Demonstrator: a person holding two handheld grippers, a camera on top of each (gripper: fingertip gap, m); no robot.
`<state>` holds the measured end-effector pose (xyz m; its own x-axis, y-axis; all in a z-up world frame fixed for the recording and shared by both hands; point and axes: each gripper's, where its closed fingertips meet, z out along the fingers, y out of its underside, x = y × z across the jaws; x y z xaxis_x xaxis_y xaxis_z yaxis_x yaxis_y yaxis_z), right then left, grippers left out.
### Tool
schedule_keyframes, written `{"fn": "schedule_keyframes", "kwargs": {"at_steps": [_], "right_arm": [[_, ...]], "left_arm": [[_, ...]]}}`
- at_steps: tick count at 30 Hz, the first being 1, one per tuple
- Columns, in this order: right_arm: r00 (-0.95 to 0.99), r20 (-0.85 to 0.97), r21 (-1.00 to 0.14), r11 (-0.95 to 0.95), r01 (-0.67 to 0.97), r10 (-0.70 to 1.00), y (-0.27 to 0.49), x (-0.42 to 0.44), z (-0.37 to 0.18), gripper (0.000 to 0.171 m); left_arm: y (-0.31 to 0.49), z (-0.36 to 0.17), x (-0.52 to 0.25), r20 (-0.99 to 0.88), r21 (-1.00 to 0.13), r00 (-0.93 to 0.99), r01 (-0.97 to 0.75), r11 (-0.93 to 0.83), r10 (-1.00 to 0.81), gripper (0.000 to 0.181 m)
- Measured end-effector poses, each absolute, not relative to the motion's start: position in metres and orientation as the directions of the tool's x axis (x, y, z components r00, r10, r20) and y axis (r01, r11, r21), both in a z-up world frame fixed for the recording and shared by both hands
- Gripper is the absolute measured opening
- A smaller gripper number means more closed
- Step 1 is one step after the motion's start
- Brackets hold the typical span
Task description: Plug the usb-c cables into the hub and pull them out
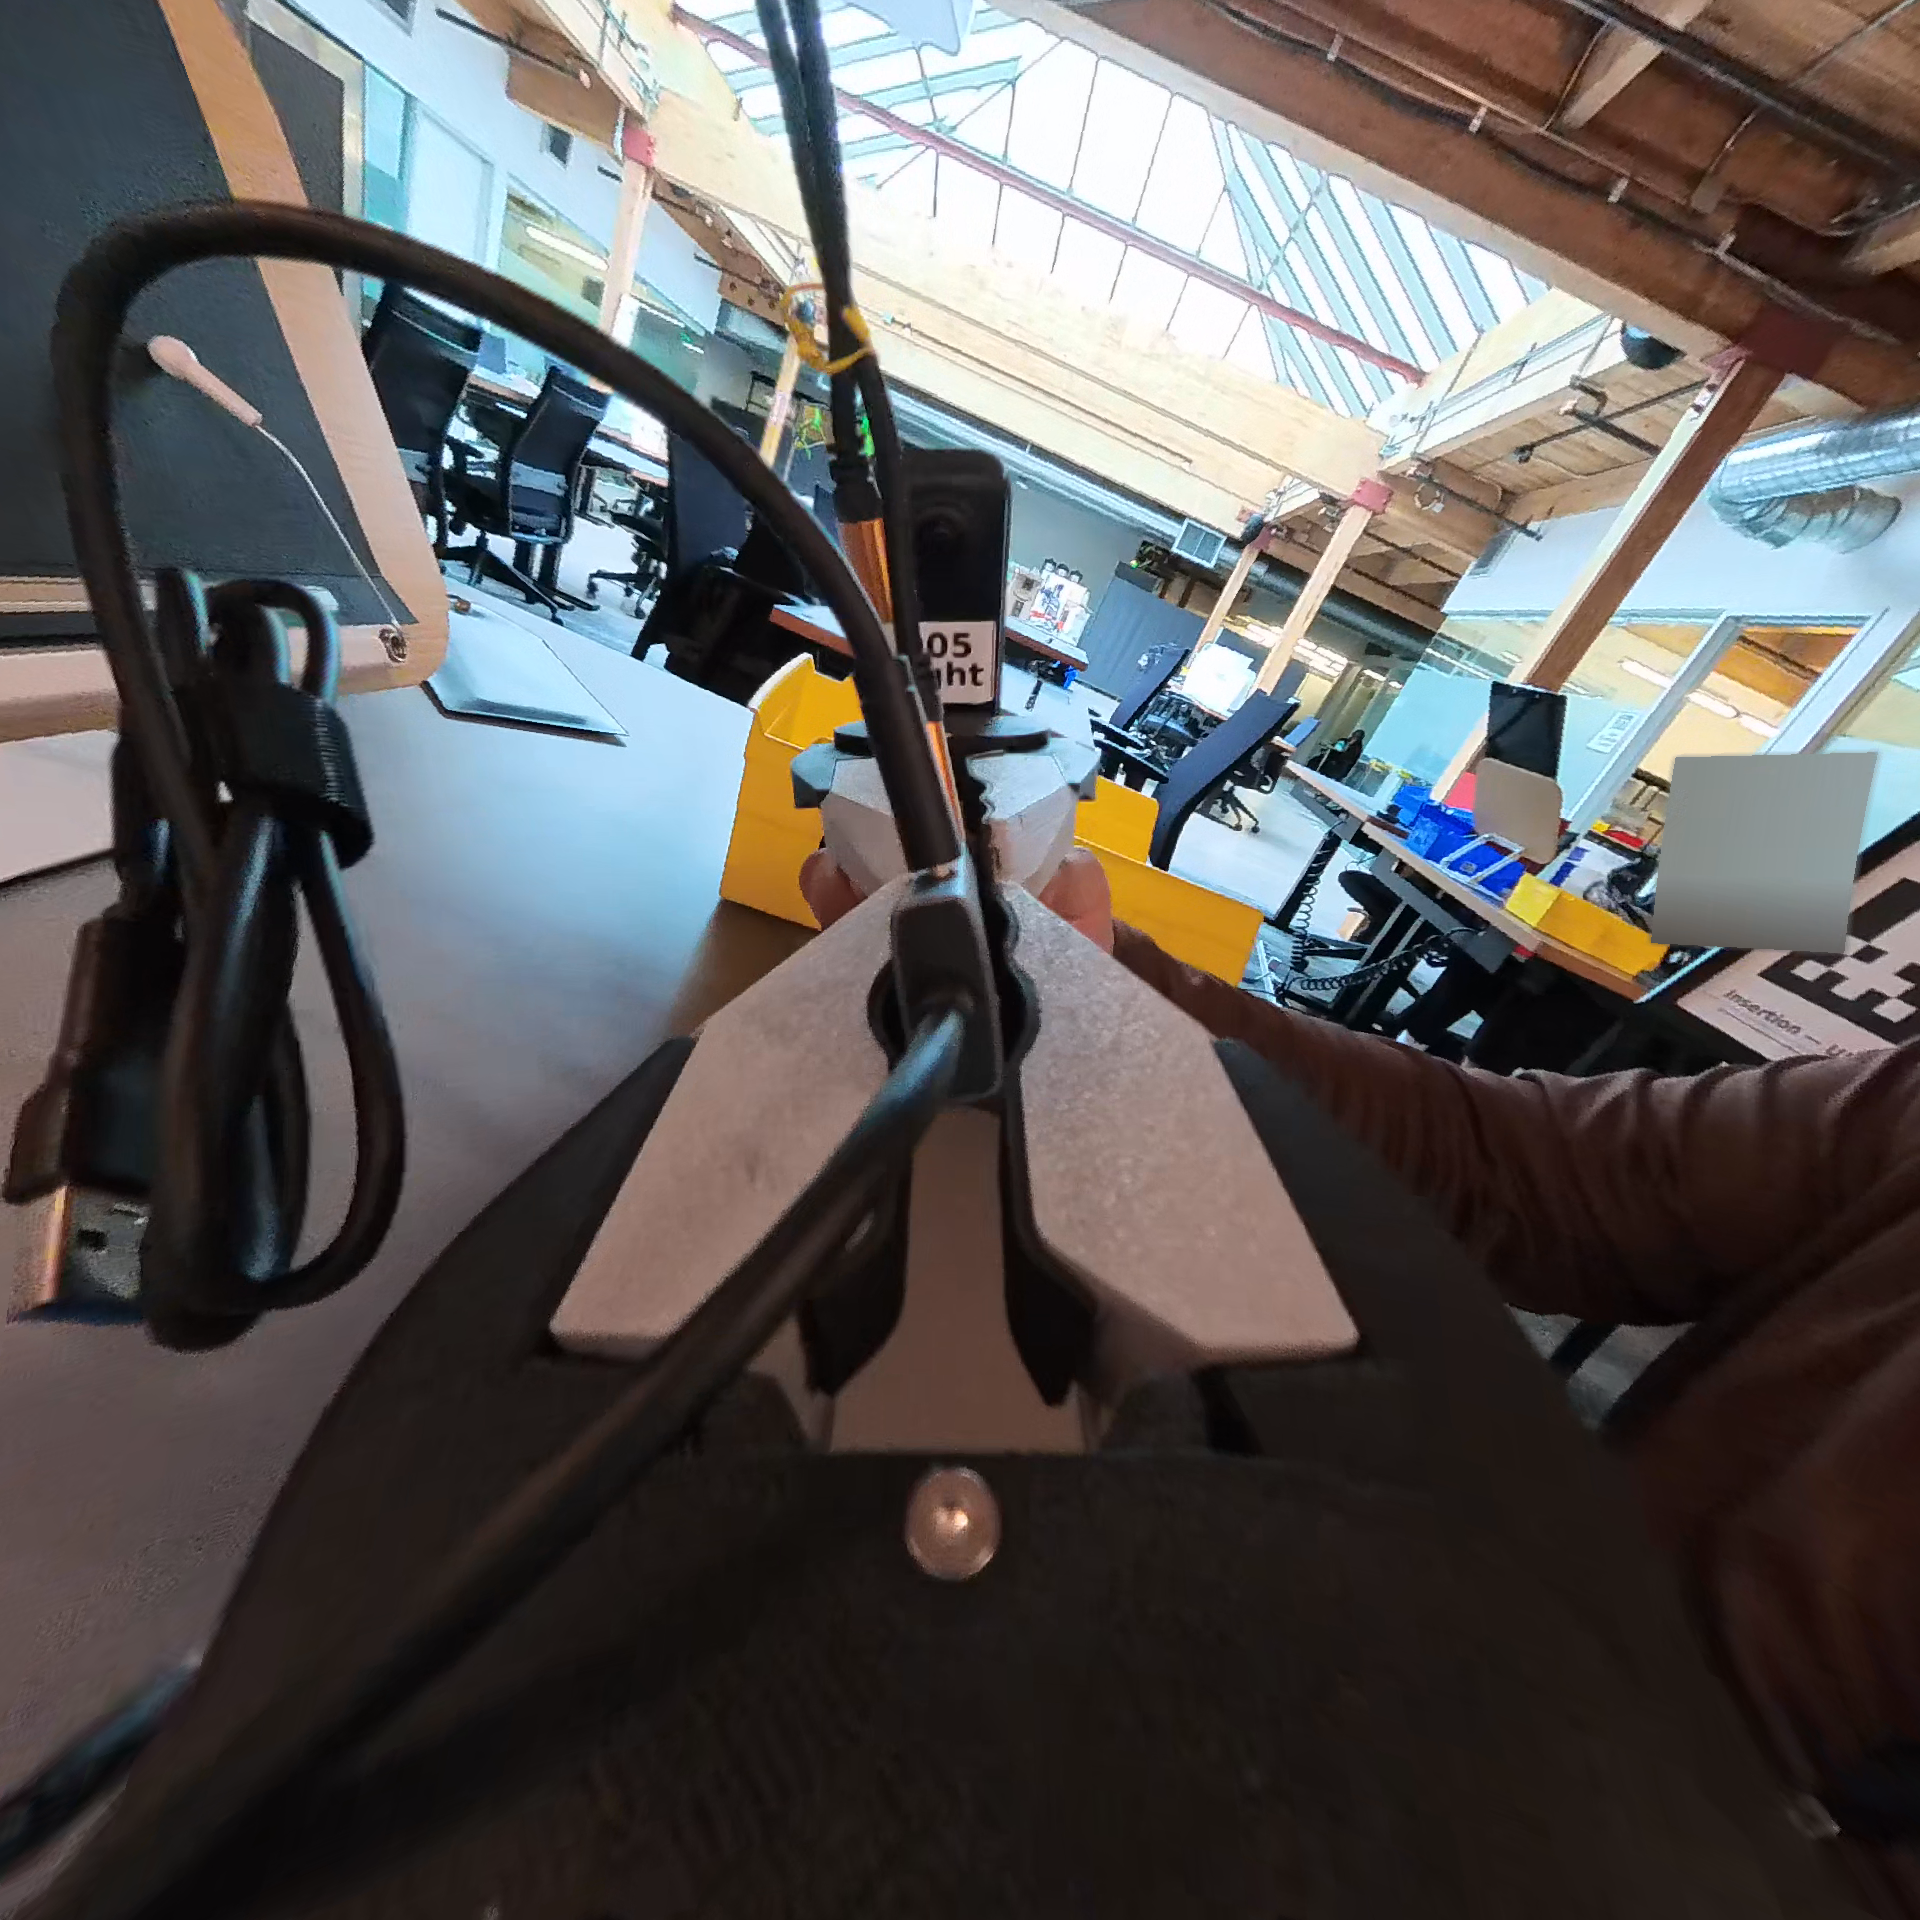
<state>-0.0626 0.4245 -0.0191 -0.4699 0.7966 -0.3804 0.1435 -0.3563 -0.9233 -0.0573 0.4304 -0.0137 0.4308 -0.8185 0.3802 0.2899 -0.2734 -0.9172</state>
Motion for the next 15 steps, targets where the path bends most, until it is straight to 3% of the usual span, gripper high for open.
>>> {"fn": "schedule_keyframes", "kwargs": {"at_steps": [9,15], "right_arm": [[-0.490,-0.389,-0.921,-0.349,0.175,0.780,0.4184,-0.0636,-0.0217,0.007],[-0.442,-0.350,-0.937,-0.314,0.156,0.826,0.4242,-0.0656,-0.0200,0.017]], "left_arm": [[0.4269,-0.0153,-0.0550,0.350,-0.927,0.428,0.289,-0.241,-0.833,0.008],[0.4326,-0.0168,-0.0589,0.365,-0.919,0.450,0.316,-0.237,-0.815,0.008]]}}
